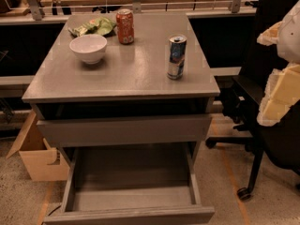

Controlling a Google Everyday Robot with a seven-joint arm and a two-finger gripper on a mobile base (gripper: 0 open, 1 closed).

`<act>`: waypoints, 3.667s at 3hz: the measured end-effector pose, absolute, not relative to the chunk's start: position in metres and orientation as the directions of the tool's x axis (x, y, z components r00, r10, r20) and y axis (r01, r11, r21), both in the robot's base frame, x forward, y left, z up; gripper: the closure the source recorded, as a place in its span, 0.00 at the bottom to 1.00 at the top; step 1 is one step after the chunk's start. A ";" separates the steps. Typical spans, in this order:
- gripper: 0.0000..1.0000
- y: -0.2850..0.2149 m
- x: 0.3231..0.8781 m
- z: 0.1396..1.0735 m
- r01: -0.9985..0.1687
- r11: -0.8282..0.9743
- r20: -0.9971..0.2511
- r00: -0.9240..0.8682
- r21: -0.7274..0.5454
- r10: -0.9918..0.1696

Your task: Close middle drawer

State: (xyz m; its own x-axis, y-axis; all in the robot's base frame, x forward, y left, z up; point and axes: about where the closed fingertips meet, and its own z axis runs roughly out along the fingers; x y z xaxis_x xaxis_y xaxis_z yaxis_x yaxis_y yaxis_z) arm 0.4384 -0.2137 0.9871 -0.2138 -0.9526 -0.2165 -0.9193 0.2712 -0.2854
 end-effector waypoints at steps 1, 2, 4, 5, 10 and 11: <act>0.00 -0.214 0.438 0.987 -0.918 0.273 -0.217 -0.215 -0.287 -0.952; 0.00 -0.213 0.424 0.971 -0.913 0.307 -0.234 -0.248 -0.268 -0.940; 0.00 -0.201 0.400 0.867 -0.910 0.394 -0.242 -0.356 -0.130 -0.903; 0.00 -0.201 0.400 0.867 -0.910 0.394 -0.242 -0.356 -0.130 -0.903; 0.64 -0.171 0.390 0.639 -0.763 0.596 -0.241 -0.645 0.251 -0.725; 0.88 -0.170 0.389 0.640 -0.764 0.595 -0.240 -0.644 0.249 -0.727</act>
Offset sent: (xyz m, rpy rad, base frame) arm -0.0406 0.0002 -0.0528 0.0637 0.0549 -0.0926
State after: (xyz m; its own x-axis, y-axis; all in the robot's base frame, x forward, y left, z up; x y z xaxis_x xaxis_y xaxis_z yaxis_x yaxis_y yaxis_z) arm 0.3892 -0.1703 0.6402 -0.6437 -0.7265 -0.2405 -0.7643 0.5947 0.2491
